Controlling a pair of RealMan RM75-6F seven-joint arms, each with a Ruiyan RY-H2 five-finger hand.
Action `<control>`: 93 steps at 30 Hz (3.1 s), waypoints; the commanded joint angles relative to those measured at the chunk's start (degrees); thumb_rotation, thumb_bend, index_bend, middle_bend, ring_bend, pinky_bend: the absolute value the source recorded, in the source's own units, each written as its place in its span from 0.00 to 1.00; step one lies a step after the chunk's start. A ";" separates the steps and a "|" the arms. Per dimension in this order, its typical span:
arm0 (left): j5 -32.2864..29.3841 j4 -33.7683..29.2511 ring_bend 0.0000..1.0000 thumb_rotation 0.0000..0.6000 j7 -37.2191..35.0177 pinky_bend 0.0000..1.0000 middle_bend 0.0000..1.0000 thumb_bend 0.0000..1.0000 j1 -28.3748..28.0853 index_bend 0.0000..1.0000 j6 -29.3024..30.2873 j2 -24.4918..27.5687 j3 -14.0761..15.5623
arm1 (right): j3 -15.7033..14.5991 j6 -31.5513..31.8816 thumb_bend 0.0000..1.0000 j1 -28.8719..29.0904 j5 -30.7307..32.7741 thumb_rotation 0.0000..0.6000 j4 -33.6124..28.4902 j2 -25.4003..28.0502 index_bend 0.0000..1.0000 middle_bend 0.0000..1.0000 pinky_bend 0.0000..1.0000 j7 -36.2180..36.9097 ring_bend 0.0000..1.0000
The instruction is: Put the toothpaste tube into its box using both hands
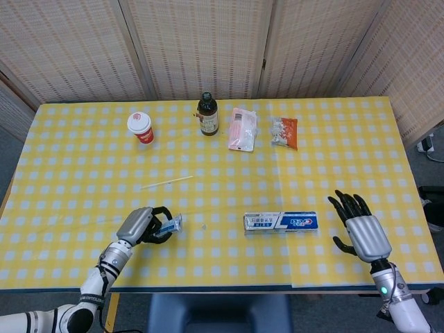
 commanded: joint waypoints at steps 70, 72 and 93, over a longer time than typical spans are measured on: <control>4.68 -15.49 1.00 1.00 -33.25 1.00 1.00 0.57 1.58 1.00 -2.73 19.21 -6.74 | 5.29 -12.71 0.32 16.13 6.57 1.00 10.76 -18.99 0.52 0.46 0.46 21.67 0.50; 3.46 -15.91 1.00 1.00 -34.30 1.00 1.00 0.57 1.20 1.00 -2.94 19.70 -7.97 | 5.73 -11.58 0.32 15.99 5.44 1.00 11.02 -19.58 0.52 0.46 0.46 25.05 0.49; -10.36 -22.91 1.00 1.00 -34.25 1.00 1.00 0.57 -3.84 1.00 -0.97 23.67 -18.36 | 9.14 -8.90 0.32 19.12 3.34 1.00 16.01 -29.25 0.52 0.46 0.46 37.55 0.50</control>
